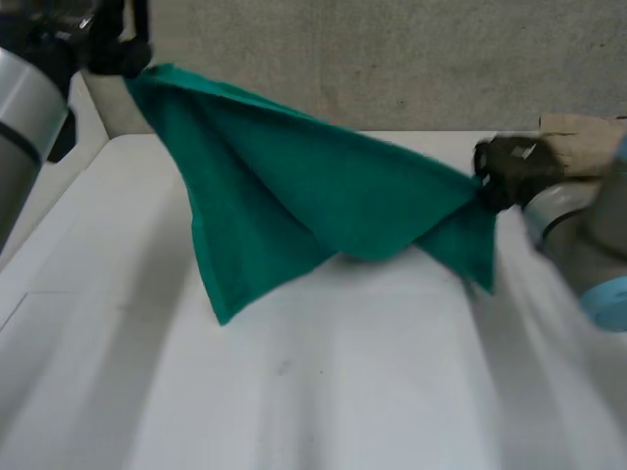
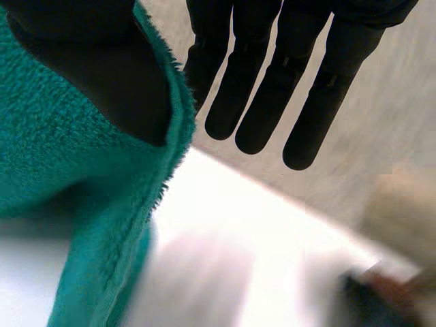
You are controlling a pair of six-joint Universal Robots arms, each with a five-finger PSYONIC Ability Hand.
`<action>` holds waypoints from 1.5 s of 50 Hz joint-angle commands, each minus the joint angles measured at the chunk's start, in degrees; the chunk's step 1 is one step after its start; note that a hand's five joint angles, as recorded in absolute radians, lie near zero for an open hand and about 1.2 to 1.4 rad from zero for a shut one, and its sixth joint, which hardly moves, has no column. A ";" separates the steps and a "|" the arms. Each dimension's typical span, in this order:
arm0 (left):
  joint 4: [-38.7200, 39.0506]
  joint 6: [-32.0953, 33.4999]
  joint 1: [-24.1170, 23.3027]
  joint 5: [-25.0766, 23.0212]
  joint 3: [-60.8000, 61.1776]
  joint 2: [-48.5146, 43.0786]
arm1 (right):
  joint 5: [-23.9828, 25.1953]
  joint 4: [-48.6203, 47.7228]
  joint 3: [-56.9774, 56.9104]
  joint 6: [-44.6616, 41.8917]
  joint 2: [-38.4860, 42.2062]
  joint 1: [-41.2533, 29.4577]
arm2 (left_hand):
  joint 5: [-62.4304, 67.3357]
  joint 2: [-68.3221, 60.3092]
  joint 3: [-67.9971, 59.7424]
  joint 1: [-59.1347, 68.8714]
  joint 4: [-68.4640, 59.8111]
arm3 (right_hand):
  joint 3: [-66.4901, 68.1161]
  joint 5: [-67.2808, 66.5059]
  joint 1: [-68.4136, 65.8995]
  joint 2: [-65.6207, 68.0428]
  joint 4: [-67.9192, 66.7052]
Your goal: Fold the laundry.
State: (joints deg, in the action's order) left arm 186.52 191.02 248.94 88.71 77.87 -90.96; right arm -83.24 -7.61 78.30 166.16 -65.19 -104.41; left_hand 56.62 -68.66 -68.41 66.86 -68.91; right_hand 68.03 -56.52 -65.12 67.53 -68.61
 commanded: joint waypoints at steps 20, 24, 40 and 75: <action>0.76 1.20 6.03 -5.22 -6.19 -24.07 | -2.53 28.54 -27.04 -27.56 7.70 -3.78 | 13.38 -11.34 -11.59 13.14 -11.09 | 11.97 -13.48 -14.88 12.47 -11.39; 7.60 1.02 5.67 -4.78 -19.73 -26.10 | -5.53 14.42 -34.61 -26.33 9.56 -5.10 | 13.38 -11.34 -11.59 13.14 -11.09 | 11.97 -13.48 -14.88 12.47 -11.39; 23.46 0.76 5.85 2.26 -16.11 -22.59 | -4.74 -11.56 -25.31 -21.76 0.94 -7.83 | 13.38 -11.34 -11.59 13.14 -11.09 | 11.97 -13.48 -14.88 12.47 -11.39; 18.45 10.16 8.40 -2.84 17.66 -16.79 | -1.57 3.21 1.16 1.34 8.15 -0.27 | 13.38 -11.34 -11.59 13.14 -11.09 | -32.01 30.51 29.10 -31.52 32.60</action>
State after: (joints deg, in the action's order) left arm 204.86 201.38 257.28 85.86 95.14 -110.87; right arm -85.13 -9.28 81.47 156.94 -57.30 -109.74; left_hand 56.62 -68.70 -68.45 66.86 -68.93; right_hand 42.33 -32.24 -41.97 41.69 -42.24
